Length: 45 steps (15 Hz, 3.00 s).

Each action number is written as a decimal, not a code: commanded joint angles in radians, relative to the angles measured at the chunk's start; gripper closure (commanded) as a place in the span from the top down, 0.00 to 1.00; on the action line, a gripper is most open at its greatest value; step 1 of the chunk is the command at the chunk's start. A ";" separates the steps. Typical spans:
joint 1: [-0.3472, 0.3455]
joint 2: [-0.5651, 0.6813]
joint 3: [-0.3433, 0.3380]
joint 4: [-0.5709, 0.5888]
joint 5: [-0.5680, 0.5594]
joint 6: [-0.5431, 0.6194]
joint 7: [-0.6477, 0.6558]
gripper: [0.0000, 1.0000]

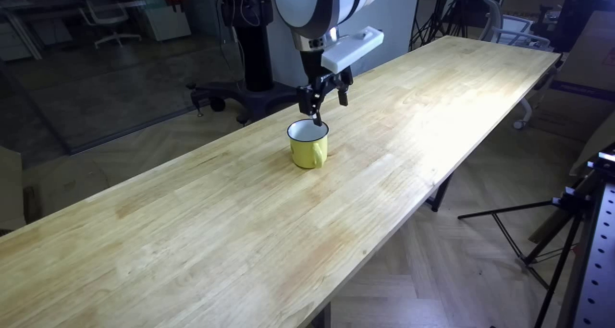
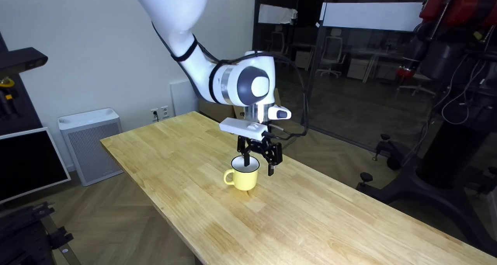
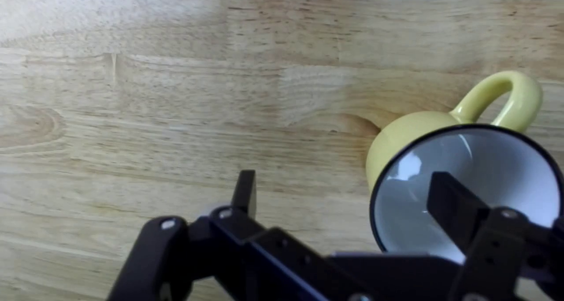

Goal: Move the mug backward

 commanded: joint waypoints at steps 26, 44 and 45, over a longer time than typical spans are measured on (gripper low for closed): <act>-0.173 0.071 0.146 0.055 0.240 -0.111 -0.308 0.10; -0.133 -0.135 0.114 -0.269 0.317 -0.092 -0.095 0.03; -0.125 -0.153 0.108 -0.299 0.317 -0.074 -0.074 0.03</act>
